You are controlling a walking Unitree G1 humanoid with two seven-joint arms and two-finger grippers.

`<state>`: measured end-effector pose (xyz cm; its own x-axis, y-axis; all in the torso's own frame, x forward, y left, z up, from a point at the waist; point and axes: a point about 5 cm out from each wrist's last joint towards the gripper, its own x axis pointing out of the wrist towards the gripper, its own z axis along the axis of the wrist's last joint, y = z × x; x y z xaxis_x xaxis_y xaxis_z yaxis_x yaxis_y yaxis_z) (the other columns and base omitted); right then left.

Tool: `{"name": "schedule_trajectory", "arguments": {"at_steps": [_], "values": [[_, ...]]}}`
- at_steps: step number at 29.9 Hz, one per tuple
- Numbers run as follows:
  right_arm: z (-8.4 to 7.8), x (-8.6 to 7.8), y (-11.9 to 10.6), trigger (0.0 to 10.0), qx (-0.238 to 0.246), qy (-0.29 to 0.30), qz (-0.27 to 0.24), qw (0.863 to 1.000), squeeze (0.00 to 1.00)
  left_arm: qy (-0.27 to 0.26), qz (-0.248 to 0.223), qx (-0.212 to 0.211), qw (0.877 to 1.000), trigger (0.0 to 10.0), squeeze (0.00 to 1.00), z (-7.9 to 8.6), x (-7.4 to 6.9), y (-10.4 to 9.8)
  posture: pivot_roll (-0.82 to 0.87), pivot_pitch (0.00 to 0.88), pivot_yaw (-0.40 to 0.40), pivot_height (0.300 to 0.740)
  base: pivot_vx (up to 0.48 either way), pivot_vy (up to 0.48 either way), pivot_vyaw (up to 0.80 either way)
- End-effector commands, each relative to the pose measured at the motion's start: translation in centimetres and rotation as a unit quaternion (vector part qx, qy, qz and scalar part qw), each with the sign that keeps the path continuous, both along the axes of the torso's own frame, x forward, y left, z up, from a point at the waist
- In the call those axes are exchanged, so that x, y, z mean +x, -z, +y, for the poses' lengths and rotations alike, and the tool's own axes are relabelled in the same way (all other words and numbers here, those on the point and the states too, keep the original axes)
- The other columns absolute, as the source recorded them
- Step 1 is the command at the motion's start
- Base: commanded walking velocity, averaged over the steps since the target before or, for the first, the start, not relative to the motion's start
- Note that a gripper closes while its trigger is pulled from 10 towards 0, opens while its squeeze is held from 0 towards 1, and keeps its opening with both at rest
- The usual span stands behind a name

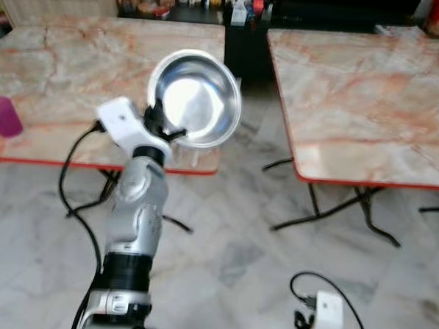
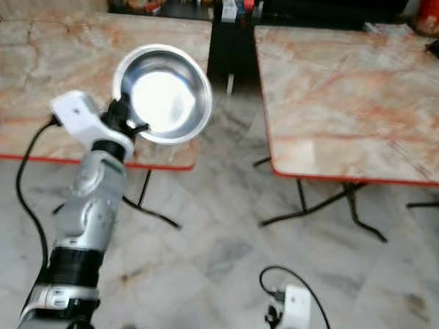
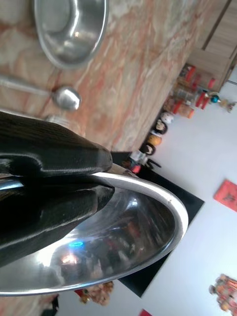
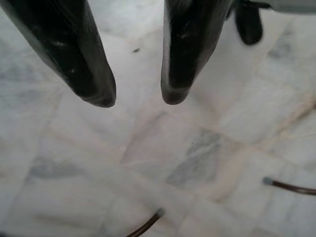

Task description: Setting the table

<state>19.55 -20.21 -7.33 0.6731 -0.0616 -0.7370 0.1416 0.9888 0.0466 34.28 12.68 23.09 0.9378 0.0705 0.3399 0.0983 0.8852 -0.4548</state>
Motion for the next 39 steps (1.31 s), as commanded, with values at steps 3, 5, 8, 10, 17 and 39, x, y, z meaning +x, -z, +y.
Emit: {"name": "schedule_trajectory", "arguments": {"at_steps": [3, 5, 8, 10, 17, 39], "values": [[1.0, -0.1, 0.2, 10.0, 0.016, -0.005, 0.004, 1.0, 0.0, -0.017, -0.01, 0.005, 1.0, 10.0, 0.0, 0.9, -0.2, -0.3, 0.01, 0.09, -0.046, 0.74, 0.081, -0.415, 0.0], [1.0, -0.1, 0.2, 10.0, 0.017, -0.004, 0.005, 1.0, 0.0, -0.016, -0.01, 0.005, 1.0, 10.0, 0.0, 0.9, -0.2, -0.2, 0.01, 0.088, -0.045, 0.74, 0.244, -0.411, 0.0], [1.1, -0.1, 0.3, 10.0, 0.018, -0.005, 0.006, 1.0, 0.0, -0.012, -0.003, 0.025, 1.0, 10.0, 0.0, 0.6, -0.2, 0.2, 0.01, 0.09, -0.043, 0.74, 0.318, -0.24, 0.0], [1.2, -0.1, 0.3, 10.0, 0.018, -0.005, 0.007, 1.0, 0.0, -0.005, -0.002, 0.021, 1.0, 10.0, 0.0, 0.5, -0.2, 0.3, 0.01, 0.095, -0.042, 0.74, 0.319, 0.0, 0.0], [1.3, -0.4, 0.4, 10.0, 0.021, -0.001, 0.009, 1.0, 0.0, -0.005, 0.005, 0.029, 1.0, 10.0, 0.0, 0.5, -0.2, 0.6, 0.01, 0.114, -0.041, 0.74, 0.413, 0.0, 0.0], [1.5, -0.3, 0.4, 10.0, 0.024, 0.003, 0.009, 1.0, 0.0, 0.009, -0.001, 0.04, 0.999, 10.0, 0.0, 0.0, -0.3, 0.4, 0.01, 0.122, -0.038, 0.74, 0.257, -0.225, 0.0]]}}
